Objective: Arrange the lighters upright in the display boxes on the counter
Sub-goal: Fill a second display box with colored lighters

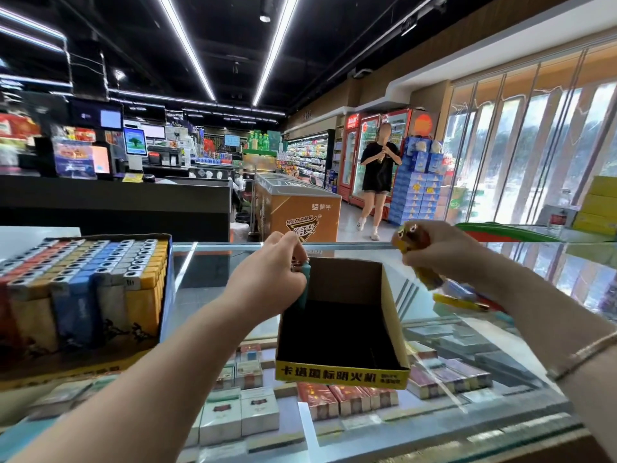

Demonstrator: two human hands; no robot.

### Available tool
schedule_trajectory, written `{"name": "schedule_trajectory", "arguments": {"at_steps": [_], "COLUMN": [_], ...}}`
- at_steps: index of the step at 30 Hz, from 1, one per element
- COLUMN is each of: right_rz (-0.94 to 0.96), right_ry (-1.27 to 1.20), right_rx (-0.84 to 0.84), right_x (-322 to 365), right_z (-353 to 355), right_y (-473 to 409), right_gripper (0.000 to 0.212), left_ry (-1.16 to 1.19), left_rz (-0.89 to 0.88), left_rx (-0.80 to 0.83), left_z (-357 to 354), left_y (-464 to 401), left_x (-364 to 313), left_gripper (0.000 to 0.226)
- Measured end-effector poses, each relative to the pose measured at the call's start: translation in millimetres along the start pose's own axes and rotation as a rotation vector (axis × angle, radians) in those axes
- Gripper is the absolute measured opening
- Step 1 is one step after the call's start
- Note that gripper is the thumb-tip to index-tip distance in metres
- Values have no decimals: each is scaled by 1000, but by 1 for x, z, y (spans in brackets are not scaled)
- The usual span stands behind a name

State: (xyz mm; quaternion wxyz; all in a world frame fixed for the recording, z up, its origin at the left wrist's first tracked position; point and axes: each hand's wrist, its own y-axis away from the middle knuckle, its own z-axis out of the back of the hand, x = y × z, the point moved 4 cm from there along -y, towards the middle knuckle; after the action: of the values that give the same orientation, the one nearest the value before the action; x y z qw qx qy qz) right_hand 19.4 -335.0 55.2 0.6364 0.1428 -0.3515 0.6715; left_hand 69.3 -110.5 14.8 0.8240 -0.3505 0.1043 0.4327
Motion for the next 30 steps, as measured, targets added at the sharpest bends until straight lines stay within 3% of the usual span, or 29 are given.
{"name": "schedule_trajectory", "arguments": {"at_steps": [4,7,11,16,19,26,30], "right_rz": [124,162,168,97,44,34,31], "right_ry": [-580,-739,-826,-870,-935,-1003,-831], "right_rx": [-136,-143,-236,-285,-285,-241,-388], "right_x": [49,71,67,49,45,46,37], "right_z": [-17,-49,-81,-82,-78,-76,-60], "right_y": [-18,-30,-37,-36,-35,-33,-35], "right_gripper": [10,5,10,14,15,17,13], "left_ry": [-24,-76,-101,-56,-28,391,488], "left_rz": [62,94,20,-163,-237,-96,-81], "left_rx": [28,37,34,-78,-193,-386,-432], "left_z": [2,4,4,4,7,21,28], "left_y": [-2,-2,0,3,7,4,1], "left_x": [5,6,3,-5,-10,-6,-3], "left_gripper": [23,20,26,47,48,16,18]}}
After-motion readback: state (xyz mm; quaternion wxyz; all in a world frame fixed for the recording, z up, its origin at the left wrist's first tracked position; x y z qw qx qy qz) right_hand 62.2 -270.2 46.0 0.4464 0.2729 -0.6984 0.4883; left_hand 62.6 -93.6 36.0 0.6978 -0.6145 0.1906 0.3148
